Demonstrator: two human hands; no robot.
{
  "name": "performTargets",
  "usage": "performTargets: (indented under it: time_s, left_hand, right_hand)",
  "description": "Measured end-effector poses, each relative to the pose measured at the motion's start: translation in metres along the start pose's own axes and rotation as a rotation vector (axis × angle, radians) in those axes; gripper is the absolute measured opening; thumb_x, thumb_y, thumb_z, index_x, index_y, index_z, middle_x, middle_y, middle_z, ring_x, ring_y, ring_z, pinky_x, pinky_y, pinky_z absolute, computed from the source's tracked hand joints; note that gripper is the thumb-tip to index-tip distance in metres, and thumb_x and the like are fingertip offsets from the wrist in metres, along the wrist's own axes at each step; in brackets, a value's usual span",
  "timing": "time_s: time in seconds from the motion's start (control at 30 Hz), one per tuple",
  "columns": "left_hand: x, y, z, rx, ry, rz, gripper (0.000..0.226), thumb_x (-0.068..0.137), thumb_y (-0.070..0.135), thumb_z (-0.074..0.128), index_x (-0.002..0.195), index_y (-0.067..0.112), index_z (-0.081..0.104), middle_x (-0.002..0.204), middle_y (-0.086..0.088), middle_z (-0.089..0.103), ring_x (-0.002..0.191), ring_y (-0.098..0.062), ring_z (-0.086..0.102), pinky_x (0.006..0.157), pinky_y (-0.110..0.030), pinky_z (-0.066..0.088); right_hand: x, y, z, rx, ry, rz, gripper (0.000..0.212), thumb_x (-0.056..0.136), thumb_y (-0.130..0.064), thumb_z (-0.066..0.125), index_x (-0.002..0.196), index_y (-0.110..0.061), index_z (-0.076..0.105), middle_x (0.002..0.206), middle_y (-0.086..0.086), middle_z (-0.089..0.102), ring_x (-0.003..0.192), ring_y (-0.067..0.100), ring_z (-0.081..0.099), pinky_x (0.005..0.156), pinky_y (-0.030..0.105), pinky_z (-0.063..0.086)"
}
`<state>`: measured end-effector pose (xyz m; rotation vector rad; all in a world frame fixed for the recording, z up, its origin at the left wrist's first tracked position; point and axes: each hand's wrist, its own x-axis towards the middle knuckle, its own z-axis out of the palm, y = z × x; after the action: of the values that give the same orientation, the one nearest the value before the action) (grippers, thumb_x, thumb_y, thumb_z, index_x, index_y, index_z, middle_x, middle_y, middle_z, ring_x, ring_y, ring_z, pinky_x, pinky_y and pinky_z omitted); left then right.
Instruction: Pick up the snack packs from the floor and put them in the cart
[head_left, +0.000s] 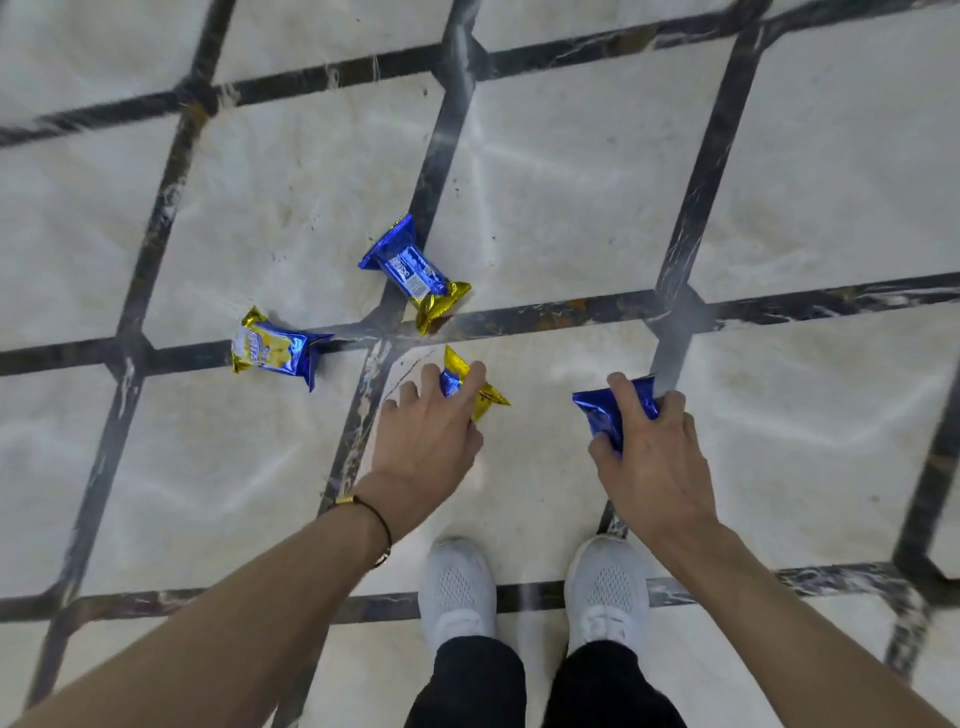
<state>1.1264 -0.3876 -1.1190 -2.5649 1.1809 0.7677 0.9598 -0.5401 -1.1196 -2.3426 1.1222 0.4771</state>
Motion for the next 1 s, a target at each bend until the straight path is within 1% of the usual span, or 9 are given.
performTargets:
  time_s: [0.1, 0.2, 0.3, 0.43, 0.53, 0.63, 0.8, 0.93, 1.0]
  left_hand:
    - [-0.017, 0.015, -0.054, -0.131, 0.044, -0.081, 0.063, 0.089, 0.037, 0.052, 0.145, 0.029, 0.025, 0.112, -0.013, 0.046, 0.091, -0.036, 0.054, 0.072, -0.044, 0.05]
    - [-0.035, 0.023, -0.11, -0.19, 0.112, -0.126, 0.064, 0.089, 0.038, 0.053, 0.145, 0.032, 0.025, 0.115, -0.012, 0.046, 0.09, -0.035, 0.055, 0.067, -0.04, 0.049]
    - [-0.051, 0.027, -0.169, -0.177, 0.166, -0.16, 0.063, 0.089, 0.04, 0.053, 0.146, 0.032, 0.027, 0.117, -0.009, 0.045, 0.087, -0.031, 0.054, 0.062, -0.035, 0.041]
    - [-0.076, 0.04, -0.259, -0.147, 0.201, -0.188, 0.064, 0.091, 0.043, 0.049, 0.149, 0.033, 0.022, 0.121, -0.007, 0.044, 0.089, -0.025, 0.053, 0.06, -0.031, 0.036]
    - [-0.093, 0.055, -0.331, -0.184, 0.247, -0.194, 0.062, 0.094, 0.045, 0.046, 0.148, 0.035, 0.016, 0.127, -0.007, 0.041, 0.094, -0.025, 0.053, 0.067, -0.034, 0.045]
    - [-0.109, 0.073, -0.405, -0.216, 0.331, -0.157, 0.061, 0.093, 0.043, 0.045, 0.146, 0.035, 0.016, 0.122, -0.005, 0.041, 0.089, -0.023, 0.052, 0.068, -0.033, 0.049]
    - [-0.156, 0.105, -0.51, -0.211, 0.383, -0.051, 0.061, 0.091, 0.043, 0.048, 0.144, 0.032, 0.019, 0.123, -0.008, 0.045, 0.092, -0.027, 0.056, 0.071, -0.038, 0.053]
    - [-0.206, 0.137, -0.579, -0.196, 0.406, 0.071, 0.058, 0.093, 0.042, 0.048, 0.143, 0.031, 0.021, 0.124, -0.007, 0.045, 0.092, -0.025, 0.057, 0.072, -0.038, 0.055]
    - [-0.233, 0.15, -0.607, -0.166, 0.422, 0.155, 0.056, 0.094, 0.042, 0.047, 0.143, 0.031, 0.021, 0.121, -0.005, 0.045, 0.092, -0.023, 0.056, 0.072, -0.035, 0.053]
  right_hand:
    - [-0.015, -0.021, -0.044, -0.012, 0.0, 0.022, 0.061, 0.092, -0.034, 0.055, 0.146, -0.031, 0.027, 0.127, 0.018, 0.039, 0.098, 0.034, 0.05, 0.062, 0.037, 0.048]
    - [-0.03, -0.042, -0.095, -0.032, 0.039, 0.02, 0.062, 0.091, -0.036, 0.055, 0.146, -0.032, 0.027, 0.125, 0.017, 0.041, 0.097, 0.031, 0.05, 0.06, 0.035, 0.049]
    - [-0.045, -0.061, -0.153, -0.032, 0.074, 0.032, 0.062, 0.091, -0.039, 0.055, 0.146, -0.033, 0.027, 0.124, 0.014, 0.042, 0.097, 0.027, 0.05, 0.057, 0.031, 0.044]
    - [-0.065, -0.08, -0.241, -0.02, 0.158, 0.02, 0.06, 0.092, -0.039, 0.053, 0.146, -0.036, 0.027, 0.128, 0.012, 0.042, 0.1, 0.025, 0.051, 0.056, 0.028, 0.038]
    - [-0.079, -0.095, -0.312, -0.006, 0.225, 0.028, 0.057, 0.095, -0.044, 0.05, 0.147, -0.035, 0.027, 0.119, 0.007, 0.042, 0.096, 0.023, 0.053, 0.055, 0.025, 0.038]
    - [-0.094, -0.109, -0.383, -0.003, 0.335, 0.048, 0.056, 0.093, -0.045, 0.051, 0.143, -0.036, 0.029, 0.11, 0.006, 0.043, 0.089, 0.021, 0.053, 0.052, 0.026, 0.037]
    - [-0.147, -0.129, -0.485, 0.084, 0.435, 0.13, 0.058, 0.091, -0.046, 0.051, 0.143, -0.037, 0.026, 0.112, 0.006, 0.041, 0.092, 0.024, 0.055, 0.059, 0.031, 0.047]
    - [-0.201, -0.135, -0.555, 0.128, 0.523, 0.245, 0.059, 0.092, -0.046, 0.049, 0.144, -0.038, 0.023, 0.117, 0.007, 0.04, 0.098, 0.027, 0.056, 0.061, 0.03, 0.04]
    - [-0.233, -0.136, -0.585, 0.149, 0.568, 0.289, 0.057, 0.091, -0.047, 0.049, 0.142, -0.04, 0.023, 0.115, 0.006, 0.041, 0.094, 0.026, 0.056, 0.061, 0.032, 0.042]
